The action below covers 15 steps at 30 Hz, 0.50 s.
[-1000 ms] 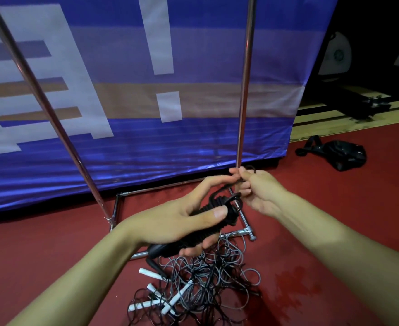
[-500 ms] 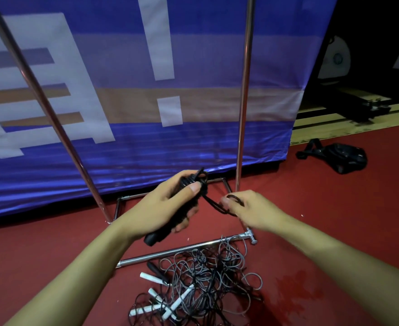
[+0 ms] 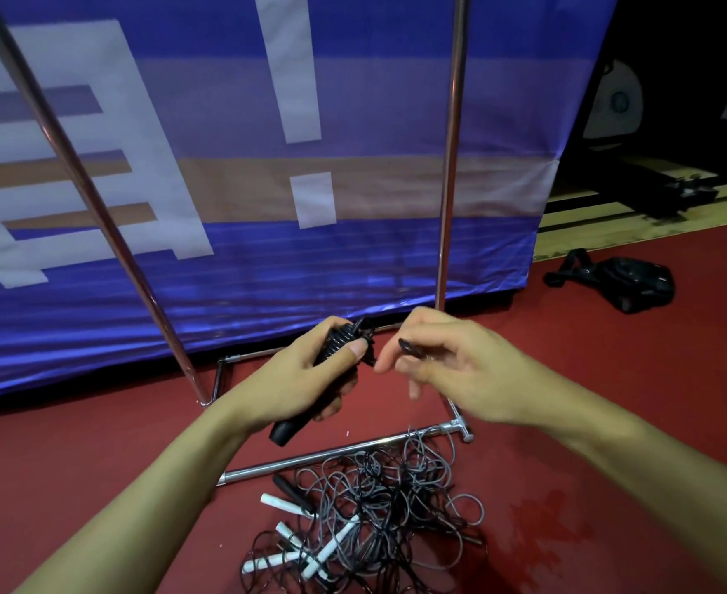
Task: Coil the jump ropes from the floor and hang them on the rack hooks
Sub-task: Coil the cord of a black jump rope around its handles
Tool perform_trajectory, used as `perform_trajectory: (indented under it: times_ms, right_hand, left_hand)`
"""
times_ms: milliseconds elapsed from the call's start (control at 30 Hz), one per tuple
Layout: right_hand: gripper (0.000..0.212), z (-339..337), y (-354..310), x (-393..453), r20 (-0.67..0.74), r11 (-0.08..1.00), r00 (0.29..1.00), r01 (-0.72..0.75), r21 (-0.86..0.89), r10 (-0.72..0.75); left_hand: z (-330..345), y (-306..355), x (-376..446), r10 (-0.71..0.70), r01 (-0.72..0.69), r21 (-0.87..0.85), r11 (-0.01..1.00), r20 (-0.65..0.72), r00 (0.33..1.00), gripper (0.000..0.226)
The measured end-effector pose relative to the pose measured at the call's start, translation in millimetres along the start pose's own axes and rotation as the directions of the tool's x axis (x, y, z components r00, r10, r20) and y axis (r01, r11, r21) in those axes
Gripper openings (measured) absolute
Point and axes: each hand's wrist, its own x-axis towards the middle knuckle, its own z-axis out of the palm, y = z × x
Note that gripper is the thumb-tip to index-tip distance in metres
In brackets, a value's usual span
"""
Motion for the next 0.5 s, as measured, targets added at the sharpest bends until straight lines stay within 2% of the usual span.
perform_trajectory:
  times_ms: [67,233,300,333,367,400,433,467,500]
  right_hand:
    - [0.013,0,0,2,-0.026,0.998,1.0,-0.013,0.061,0.015]
    - [0.052,-6,11,10,-0.121,0.975,0.967,-0.22,0.038,0.223]
    - [0.067,-9,17,12,-0.057,0.909,0.925,-0.355,0.22,0.375]
    - [0.062,-10,17,12,-0.017,0.868,0.898,-0.42,0.267,0.44]
    - [0.05,-9,15,12,-0.008,0.865,0.884,-0.457,0.209,0.468]
    - [0.045,-7,13,11,-0.025,0.885,0.885,-0.462,0.054,0.464]
    - [0.049,-5,10,10,-0.041,0.897,0.906,-0.424,-0.127,0.422]
    - [0.052,-3,9,9,-0.044,0.9,0.944,-0.326,-0.29,0.328]
    - [0.052,-2,9,9,-0.056,0.892,0.972,-0.231,-0.388,0.227]
  left_hand:
    - [-1,2,-1,0.004,-0.004,-0.008,1.0,0.001,1.0,0.028]
    - [-1,7,-3,0.038,-0.037,-0.036,0.999,0.023,0.999,0.026]
    - [-2,9,-4,0.034,-0.033,-0.038,0.999,0.025,0.999,0.026]
    - [-2,9,-5,0.032,-0.031,-0.035,0.999,0.03,0.999,0.027]
    - [-2,9,-5,0.031,-0.03,-0.031,0.999,0.039,0.999,0.028]
    - [-1,9,-6,0.032,-0.03,-0.029,0.999,0.049,0.998,0.029]
    - [1,10,-6,0.034,-0.032,-0.029,0.999,0.059,0.998,0.029]
    - [3,11,-6,0.036,-0.035,-0.026,0.999,0.068,0.997,0.029]
    - [4,12,-6,0.039,-0.037,-0.021,0.999,0.077,0.996,0.029]
